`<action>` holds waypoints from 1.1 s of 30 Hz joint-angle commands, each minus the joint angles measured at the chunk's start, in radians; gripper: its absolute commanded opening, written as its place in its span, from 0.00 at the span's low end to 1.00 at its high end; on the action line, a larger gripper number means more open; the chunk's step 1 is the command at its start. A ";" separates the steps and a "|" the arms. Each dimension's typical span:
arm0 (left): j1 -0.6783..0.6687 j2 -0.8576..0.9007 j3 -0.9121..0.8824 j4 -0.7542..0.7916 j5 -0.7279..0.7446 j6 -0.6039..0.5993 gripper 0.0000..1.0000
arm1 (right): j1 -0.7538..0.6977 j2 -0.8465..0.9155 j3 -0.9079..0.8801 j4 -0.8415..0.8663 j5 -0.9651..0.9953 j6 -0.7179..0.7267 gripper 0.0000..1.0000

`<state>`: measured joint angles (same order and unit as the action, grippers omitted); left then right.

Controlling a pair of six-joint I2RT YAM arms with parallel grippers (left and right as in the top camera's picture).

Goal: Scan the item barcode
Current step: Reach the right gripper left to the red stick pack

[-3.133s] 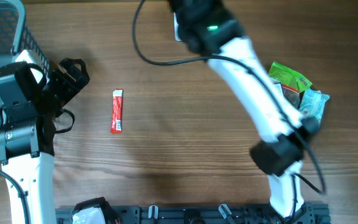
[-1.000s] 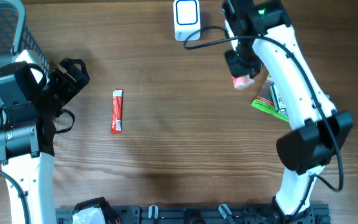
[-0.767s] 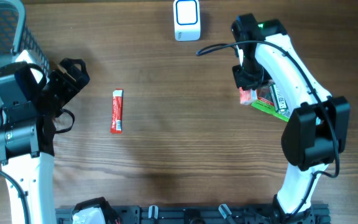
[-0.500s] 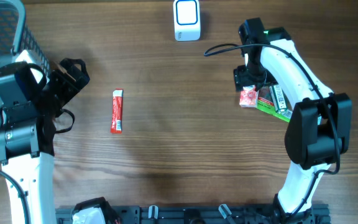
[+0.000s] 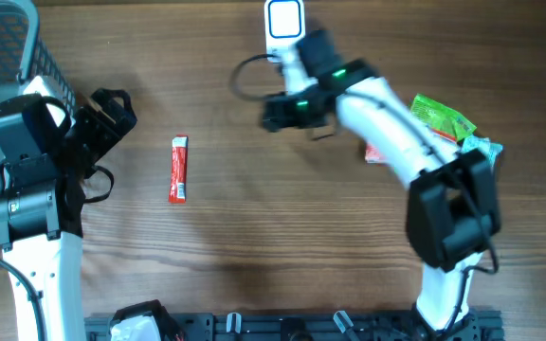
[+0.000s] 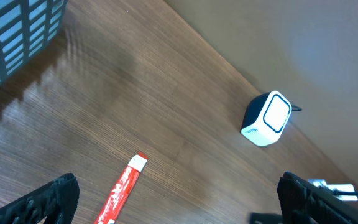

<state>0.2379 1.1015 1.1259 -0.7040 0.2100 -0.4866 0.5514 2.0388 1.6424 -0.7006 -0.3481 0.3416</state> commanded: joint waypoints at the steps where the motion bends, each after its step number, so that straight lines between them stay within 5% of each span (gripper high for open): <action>1: 0.006 -0.002 0.001 0.003 0.002 0.012 1.00 | 0.175 0.002 -0.001 0.106 0.188 0.186 0.83; 9: 0.006 -0.002 0.001 0.003 0.002 0.012 1.00 | 0.481 0.043 -0.001 0.239 0.683 0.182 0.96; 19: 0.006 -0.002 0.001 0.002 0.002 0.012 1.00 | 0.546 0.139 -0.001 0.307 0.683 0.267 0.99; 30: 0.006 -0.002 0.001 0.003 0.002 0.012 1.00 | 0.547 0.252 -0.001 0.418 0.660 0.261 0.68; 33: 0.006 -0.002 0.001 0.003 0.002 0.012 1.00 | 0.547 0.292 -0.001 0.433 0.661 0.260 0.67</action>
<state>0.2379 1.1015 1.1259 -0.7040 0.2100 -0.4866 1.0988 2.2715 1.6424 -0.2783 0.3080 0.5980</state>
